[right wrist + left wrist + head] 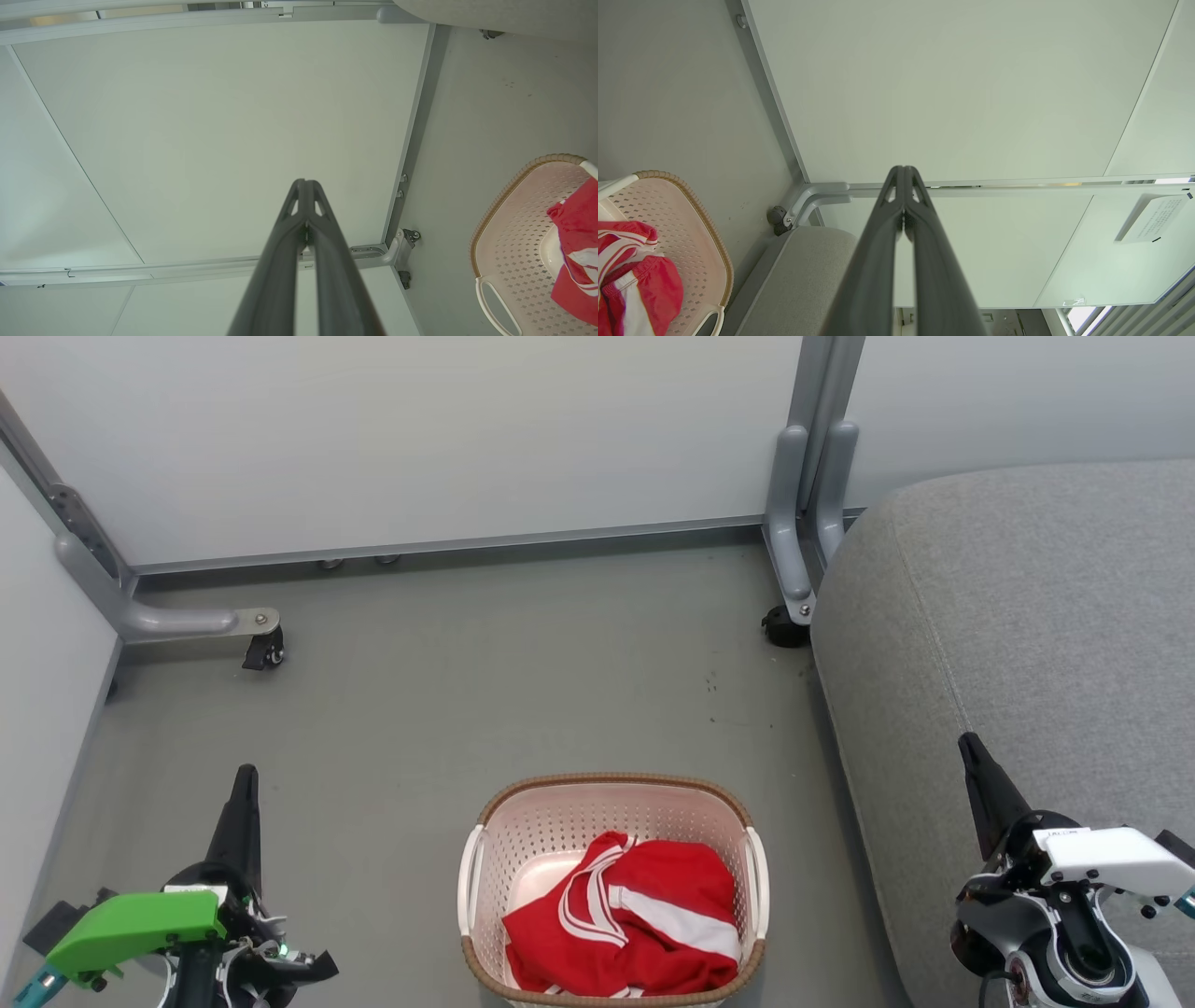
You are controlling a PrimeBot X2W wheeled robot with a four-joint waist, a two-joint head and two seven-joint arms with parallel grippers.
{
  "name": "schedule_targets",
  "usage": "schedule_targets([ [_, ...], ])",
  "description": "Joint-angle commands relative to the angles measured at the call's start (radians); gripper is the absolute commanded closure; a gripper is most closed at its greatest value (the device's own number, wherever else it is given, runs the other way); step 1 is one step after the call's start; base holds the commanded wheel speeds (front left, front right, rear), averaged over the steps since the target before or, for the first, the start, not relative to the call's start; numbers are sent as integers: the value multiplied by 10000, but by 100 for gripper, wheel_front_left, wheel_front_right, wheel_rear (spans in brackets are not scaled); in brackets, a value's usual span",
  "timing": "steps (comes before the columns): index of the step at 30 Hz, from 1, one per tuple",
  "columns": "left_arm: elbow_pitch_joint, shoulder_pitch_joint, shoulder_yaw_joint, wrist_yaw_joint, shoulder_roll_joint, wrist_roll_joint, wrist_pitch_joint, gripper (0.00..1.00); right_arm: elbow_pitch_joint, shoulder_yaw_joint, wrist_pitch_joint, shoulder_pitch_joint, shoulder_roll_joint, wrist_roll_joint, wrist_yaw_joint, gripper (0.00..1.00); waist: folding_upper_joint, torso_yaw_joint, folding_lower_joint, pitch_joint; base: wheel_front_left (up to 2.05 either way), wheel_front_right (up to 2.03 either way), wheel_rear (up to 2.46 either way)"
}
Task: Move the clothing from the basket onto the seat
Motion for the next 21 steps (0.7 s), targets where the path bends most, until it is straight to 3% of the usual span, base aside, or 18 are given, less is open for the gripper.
schedule_targets([
  [1, 10, -140, 3, -16, 25, 56, 24, 100, 14, 0, 20, -76, -20, -55, 4, 100, 0, 0, 0, 0, 0, 0, 0],
  [2, 3, 1, -4, 2, 0, 5, -3, 0, 0, 4, -3, 2, 2, 1, 0, 0, 0, 0, 0, 0, 0, 0, 0],
  [16, 582, 279, -220, 5, -51, 564, -581, 0, 312, 572, -575, 371, 72, -213, -3, 0, 0, -7, 0, -10, 0, 0, 0],
  [21, 522, 264, -215, 5, -45, 1347, -815, 0, 337, 770, -809, 408, 64, -496, -2, 0, 0, -5, 0, -2, 0, 0, 0],
])
